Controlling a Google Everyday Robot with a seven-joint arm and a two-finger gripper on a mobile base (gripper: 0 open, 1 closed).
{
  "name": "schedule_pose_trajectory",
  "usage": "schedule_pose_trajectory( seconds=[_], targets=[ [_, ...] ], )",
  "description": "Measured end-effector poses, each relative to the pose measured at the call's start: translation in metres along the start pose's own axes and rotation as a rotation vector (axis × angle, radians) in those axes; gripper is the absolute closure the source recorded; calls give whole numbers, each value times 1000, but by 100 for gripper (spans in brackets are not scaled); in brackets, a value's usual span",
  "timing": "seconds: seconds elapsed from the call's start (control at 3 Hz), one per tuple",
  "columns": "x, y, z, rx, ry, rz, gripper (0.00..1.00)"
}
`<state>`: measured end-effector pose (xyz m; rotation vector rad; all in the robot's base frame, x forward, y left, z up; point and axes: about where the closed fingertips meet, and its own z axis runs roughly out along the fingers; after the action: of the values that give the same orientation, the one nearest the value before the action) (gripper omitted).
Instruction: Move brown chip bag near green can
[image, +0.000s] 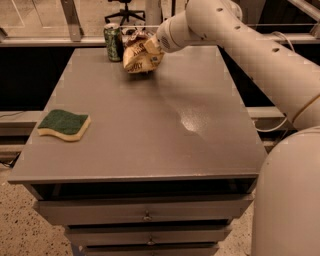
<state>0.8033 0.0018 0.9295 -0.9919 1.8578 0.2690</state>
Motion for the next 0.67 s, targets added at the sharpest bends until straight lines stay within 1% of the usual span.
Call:
schedule_pose_trajectory(
  seconds=[0.33, 0.67],
  targets=[
    [3, 6, 4, -22, 7, 5, 28],
    [13, 10, 3, -46, 28, 7, 0]
  ],
)
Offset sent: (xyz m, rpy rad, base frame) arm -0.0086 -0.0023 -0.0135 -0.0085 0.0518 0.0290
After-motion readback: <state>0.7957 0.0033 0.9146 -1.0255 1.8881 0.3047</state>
